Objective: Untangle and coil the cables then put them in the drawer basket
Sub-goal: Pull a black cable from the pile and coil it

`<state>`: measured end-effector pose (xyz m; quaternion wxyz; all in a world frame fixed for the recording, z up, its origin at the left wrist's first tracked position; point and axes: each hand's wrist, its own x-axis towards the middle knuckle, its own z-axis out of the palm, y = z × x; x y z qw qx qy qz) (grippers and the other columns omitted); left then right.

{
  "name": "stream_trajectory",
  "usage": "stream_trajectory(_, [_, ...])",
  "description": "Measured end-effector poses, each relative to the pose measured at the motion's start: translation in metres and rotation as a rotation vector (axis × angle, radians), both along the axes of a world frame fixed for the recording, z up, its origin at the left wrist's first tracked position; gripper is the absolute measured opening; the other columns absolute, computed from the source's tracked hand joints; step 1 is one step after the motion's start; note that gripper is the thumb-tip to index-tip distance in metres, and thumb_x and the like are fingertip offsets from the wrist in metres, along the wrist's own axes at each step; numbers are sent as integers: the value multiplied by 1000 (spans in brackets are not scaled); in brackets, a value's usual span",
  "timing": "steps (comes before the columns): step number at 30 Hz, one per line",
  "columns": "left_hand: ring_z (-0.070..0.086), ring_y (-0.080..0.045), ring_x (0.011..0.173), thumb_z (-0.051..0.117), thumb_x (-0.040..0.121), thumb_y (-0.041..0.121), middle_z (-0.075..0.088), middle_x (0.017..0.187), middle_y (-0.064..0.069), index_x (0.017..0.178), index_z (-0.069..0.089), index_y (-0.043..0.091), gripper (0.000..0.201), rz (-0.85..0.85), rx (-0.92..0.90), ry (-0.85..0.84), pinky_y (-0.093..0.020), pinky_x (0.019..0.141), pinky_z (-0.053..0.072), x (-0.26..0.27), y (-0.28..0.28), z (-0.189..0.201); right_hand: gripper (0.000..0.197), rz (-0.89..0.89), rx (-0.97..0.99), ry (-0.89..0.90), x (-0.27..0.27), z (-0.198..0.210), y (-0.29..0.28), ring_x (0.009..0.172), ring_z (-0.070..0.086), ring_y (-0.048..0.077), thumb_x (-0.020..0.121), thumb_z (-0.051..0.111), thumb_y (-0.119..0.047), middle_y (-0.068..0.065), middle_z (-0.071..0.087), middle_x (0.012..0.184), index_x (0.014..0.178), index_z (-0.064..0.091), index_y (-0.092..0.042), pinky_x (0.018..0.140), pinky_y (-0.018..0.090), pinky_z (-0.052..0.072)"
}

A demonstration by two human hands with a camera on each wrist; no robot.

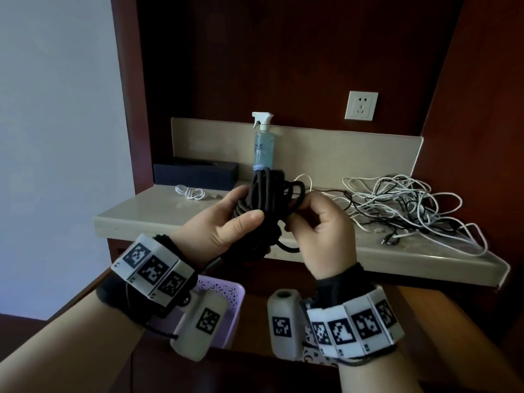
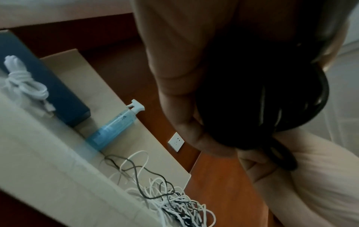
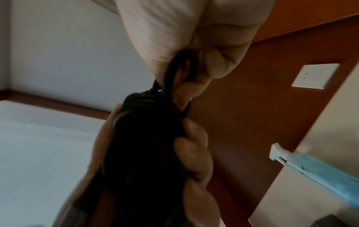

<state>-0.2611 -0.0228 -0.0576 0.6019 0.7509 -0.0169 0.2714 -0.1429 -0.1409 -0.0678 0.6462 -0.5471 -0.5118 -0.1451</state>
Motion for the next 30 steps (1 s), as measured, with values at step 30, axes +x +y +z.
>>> stream_trajectory(30, [61,-4,90,59,56,65,58,97,18,134,41,35,85,229,723,267,-22,80,51,12,-27,43,38,367,0,663,16,8,-23,73,62,13,73,52,24,1,68,80,83,55,-13,60,19,51])
